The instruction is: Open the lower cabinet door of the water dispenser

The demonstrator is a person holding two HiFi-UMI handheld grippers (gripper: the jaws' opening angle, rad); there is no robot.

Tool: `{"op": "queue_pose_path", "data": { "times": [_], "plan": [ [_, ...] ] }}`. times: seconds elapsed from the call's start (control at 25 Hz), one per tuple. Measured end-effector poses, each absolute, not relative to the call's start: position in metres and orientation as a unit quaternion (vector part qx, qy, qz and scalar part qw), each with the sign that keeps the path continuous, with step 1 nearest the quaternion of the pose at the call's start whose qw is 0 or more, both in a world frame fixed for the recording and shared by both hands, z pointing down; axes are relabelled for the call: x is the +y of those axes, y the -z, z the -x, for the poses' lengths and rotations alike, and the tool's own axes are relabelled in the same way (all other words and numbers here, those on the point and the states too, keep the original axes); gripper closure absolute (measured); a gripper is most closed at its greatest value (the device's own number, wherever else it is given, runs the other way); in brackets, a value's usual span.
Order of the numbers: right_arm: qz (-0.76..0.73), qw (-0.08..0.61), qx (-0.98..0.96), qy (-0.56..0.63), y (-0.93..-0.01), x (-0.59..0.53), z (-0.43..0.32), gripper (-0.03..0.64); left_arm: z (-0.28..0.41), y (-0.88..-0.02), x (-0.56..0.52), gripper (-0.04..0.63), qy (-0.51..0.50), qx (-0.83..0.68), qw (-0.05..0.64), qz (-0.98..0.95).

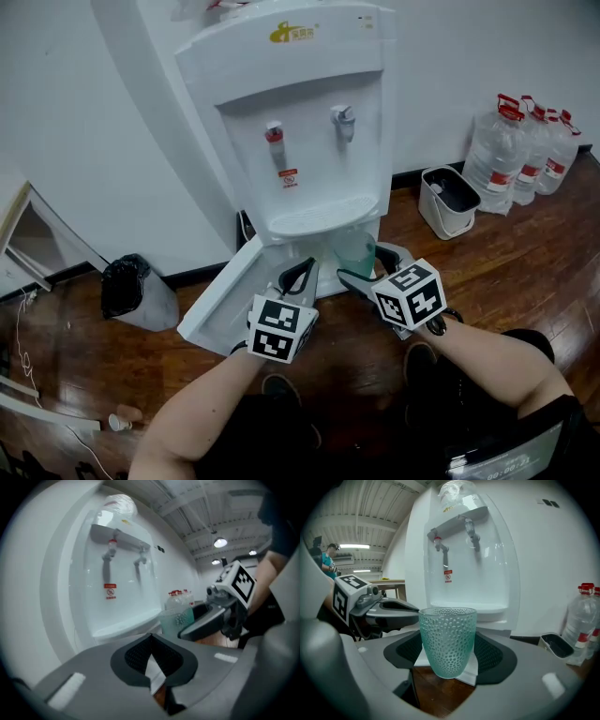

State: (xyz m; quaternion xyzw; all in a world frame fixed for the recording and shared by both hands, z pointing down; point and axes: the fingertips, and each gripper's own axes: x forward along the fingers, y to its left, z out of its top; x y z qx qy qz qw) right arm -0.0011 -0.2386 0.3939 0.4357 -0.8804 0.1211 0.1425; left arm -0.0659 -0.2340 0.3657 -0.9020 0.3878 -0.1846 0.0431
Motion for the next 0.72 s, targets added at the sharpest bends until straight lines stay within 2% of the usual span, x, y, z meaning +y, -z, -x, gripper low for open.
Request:
{"op": "queue_pose_path", "data": {
  "times": [0.08, 0.28, 0.48, 0.6, 0.72],
  "plan": [
    [-0.445, 0.138, -0.875, -0.136, -0.412, -0.247, 0.001, 0.267, 0.066, -0.390, -0.234, 0.595, 0.224, 0.373, 0.061, 0.899],
    [-0.471, 0.122, -0.857, -0.169, -0.456, -0.266, 0.002, 0.267, 0.082, -0.421, -0.260, 0.595, 0.212, 0.440, 0.031, 0.872],
    [-0.489, 0.128, -0.845, -0.175, -0.493, -0.281, 0.001, 0.268, 0.072, -0.454, -0.260, 0.595, 0.187, 0.433, 0.001, 0.882],
    [-0.494, 0.135, -0.841, -0.173, -0.511, -0.287, -0.001, 0.268, 0.077, -0.480, -0.265, 0.595, 0.195, 0.453, -0.032, 0.869],
    [-0.500, 0.137, -0.836, -0.183, -0.529, -0.298, -0.004, 0.268, 0.077, -0.508, -0.271, 0.595, 0.222, 0.452, -0.029, 0.864]
  ]
}}
